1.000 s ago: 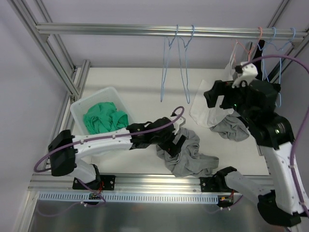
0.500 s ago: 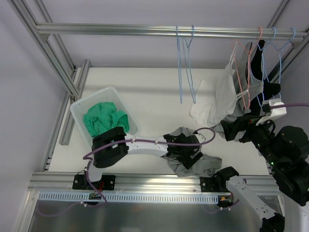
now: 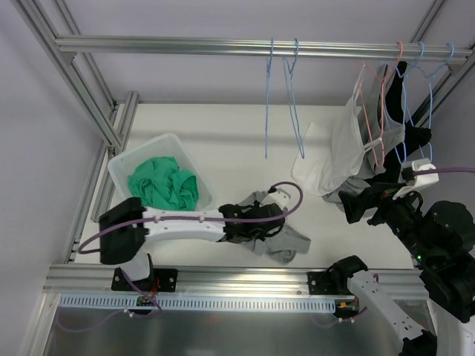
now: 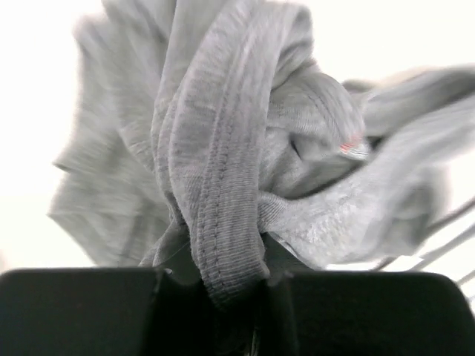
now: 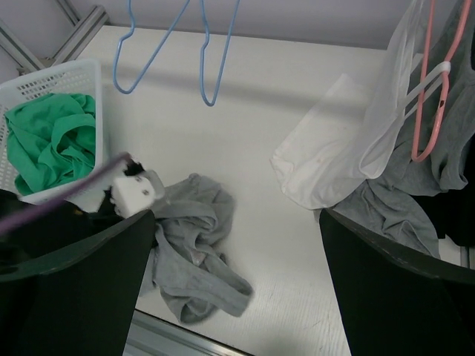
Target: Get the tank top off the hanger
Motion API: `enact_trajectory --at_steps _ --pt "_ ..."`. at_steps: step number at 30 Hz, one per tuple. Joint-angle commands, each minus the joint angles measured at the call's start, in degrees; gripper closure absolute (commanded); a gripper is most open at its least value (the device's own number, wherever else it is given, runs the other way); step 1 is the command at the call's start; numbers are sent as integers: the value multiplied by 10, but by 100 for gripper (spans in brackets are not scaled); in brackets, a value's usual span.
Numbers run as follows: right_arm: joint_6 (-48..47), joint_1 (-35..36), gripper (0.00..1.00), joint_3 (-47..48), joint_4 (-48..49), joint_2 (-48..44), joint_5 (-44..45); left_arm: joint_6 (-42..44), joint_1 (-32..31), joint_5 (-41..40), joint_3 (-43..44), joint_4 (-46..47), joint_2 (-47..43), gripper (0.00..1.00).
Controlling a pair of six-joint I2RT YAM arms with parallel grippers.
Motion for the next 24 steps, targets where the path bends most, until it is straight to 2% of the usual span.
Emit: enact_trajectory --at_steps 1,4,11,16,24 --pt "-10 -2 1 -15 24 -1 3 7 0 -90 3 -2 -145 100" --pt "-7 -2 0 -26 31 -4 2 28 0 -112 10 -12 -215 100" --pt "-7 -2 1 -20 38 -3 3 42 13 -244 82 -107 -282 100" --pt "-6 -2 1 -16 44 1 -7 65 88 -227 130 -130 -326 100" --pt "-11 -2 0 -15 44 5 -2 155 109 -283 219 -134 -377 100"
